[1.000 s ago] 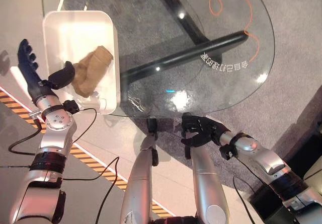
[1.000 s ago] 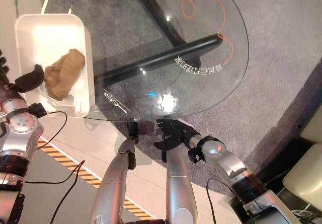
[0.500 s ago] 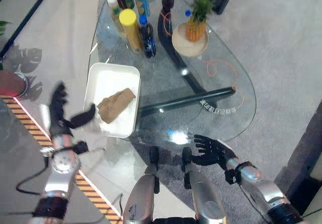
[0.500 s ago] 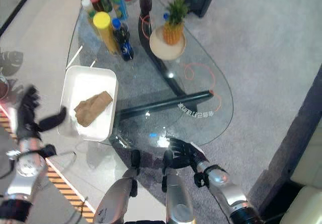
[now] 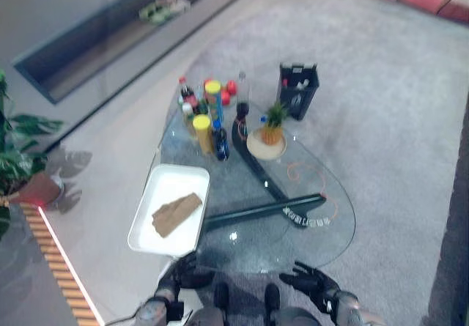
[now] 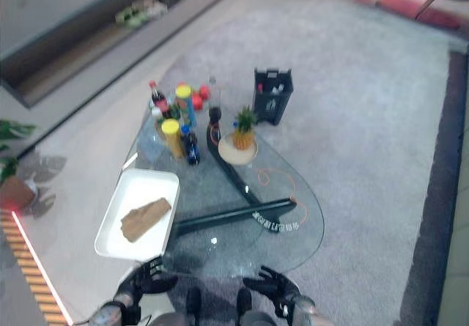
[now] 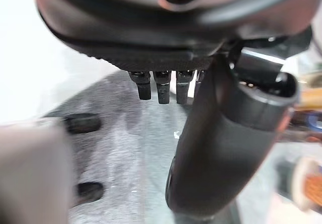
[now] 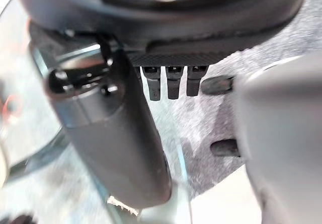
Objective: Wipe the table with a cloth and put it in the basket.
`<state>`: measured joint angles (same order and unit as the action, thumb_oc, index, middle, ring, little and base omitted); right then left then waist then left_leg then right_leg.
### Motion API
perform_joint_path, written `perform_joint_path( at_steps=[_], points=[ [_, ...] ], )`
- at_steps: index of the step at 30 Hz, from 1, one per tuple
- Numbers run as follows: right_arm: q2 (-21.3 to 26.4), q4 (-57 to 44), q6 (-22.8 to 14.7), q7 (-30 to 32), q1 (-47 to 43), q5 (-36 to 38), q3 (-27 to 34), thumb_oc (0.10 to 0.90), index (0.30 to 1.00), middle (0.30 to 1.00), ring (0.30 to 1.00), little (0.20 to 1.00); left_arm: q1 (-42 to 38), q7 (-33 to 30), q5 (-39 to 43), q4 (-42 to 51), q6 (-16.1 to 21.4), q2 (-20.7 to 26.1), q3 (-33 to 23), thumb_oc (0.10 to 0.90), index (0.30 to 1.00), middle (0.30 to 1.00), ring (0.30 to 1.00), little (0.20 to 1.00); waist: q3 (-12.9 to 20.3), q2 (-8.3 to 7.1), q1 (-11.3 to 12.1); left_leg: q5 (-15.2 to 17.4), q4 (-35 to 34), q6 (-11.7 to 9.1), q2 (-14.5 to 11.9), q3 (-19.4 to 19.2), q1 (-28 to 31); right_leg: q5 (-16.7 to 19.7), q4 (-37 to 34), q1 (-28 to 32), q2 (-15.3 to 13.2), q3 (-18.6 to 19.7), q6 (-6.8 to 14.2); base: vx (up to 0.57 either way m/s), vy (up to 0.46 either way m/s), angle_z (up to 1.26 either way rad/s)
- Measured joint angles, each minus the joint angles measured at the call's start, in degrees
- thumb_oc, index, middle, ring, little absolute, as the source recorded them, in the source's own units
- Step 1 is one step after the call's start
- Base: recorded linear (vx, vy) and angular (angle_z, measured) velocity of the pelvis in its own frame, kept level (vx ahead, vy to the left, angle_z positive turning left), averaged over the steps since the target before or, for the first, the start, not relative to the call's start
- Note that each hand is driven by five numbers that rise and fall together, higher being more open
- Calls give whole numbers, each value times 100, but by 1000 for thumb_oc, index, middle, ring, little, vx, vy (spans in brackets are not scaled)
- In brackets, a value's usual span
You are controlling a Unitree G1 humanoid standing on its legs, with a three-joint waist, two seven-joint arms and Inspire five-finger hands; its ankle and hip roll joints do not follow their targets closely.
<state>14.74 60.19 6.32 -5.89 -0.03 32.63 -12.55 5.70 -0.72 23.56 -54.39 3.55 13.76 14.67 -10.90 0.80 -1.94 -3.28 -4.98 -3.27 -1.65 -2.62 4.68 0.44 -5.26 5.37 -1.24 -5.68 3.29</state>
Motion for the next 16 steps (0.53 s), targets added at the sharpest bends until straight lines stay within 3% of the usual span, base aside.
perform_joint_path(
  at_steps=[6, 16],
  points=[
    [-78, 654, -154, -218, 199, -3, 189, 800, 900, 900, 900, 900, -292, -104, 57, -1276, -79, -90, -64, 800, 900, 900, 900, 900, 401, -31, -33, 16, -1, -15, -57, -17, 30, 17, -1, 10, 54, 23, -36, 31, -34, -4],
    [-218, 946, -340, -527, 242, -22, 213, 800, 900, 900, 900, 900, -304, -110, 67, -1651, -61, -117, -233, 800, 900, 900, 900, 900, 639, -150, -28, 34, -2, 18, -71, -177, 128, 52, 0, 43, 71, 159, -80, -1, -1, -8]
  ],
)
